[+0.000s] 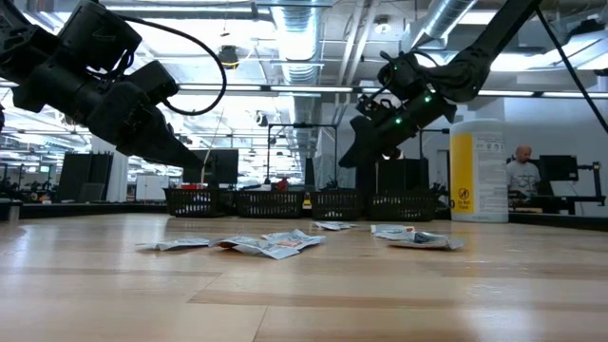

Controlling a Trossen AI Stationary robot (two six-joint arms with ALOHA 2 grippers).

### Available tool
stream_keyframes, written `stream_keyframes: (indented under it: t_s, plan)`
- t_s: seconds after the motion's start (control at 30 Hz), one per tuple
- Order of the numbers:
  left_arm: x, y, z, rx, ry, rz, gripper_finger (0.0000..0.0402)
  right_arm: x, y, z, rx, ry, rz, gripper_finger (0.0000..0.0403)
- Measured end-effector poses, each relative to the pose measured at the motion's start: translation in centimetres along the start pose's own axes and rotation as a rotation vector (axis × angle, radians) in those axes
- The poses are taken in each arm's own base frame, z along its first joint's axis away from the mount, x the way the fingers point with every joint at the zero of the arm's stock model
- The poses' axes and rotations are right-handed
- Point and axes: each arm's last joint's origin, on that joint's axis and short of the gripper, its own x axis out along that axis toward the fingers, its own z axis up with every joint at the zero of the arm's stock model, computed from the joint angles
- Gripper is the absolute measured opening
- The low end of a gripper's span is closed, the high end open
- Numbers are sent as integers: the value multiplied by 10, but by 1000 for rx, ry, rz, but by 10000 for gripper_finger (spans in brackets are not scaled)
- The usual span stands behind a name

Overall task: Pick & Place First Aid Supplies
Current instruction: Put the orange ointment pack into the middle right black bin

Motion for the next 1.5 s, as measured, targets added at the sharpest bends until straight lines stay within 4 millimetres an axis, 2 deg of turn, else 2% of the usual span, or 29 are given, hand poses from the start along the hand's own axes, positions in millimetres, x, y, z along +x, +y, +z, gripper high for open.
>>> stream_keyframes:
  t_s: [0.2, 0.33, 0.43, 0.57, 0.73, 0.87, 1.17, 1.5]
  plan:
    - [0, 0, 0, 0, 0, 0, 88, 0, 1, -1, -1, 5, 3, 163]
    - [0, 0, 0, 0, 0, 0, 88, 0, 9, 0, -21, 3, 42, 173]
    - [0, 0, 0, 0, 0, 0, 88, 0, 25, 0, -111, -2, 172, 174]
    - [0, 0, 0, 0, 0, 0, 88, -2, 57, -2, -247, -15, 345, 169]
    - [0, 0, 0, 0, 0, 0, 88, -7, 90, -6, -384, -6, 436, 157]
    - [0, 0, 0, 0, 0, 0, 88, -10, 105, -9, -429, 4, 451, 149]
    - [0, 0, 0, 0, 0, 0, 88, -5, 103, -18, -426, 63, 443, 142]
    - [0, 0, 0, 0, 0, -1, 88, 23, 102, -55, -415, 192, 450, 148]
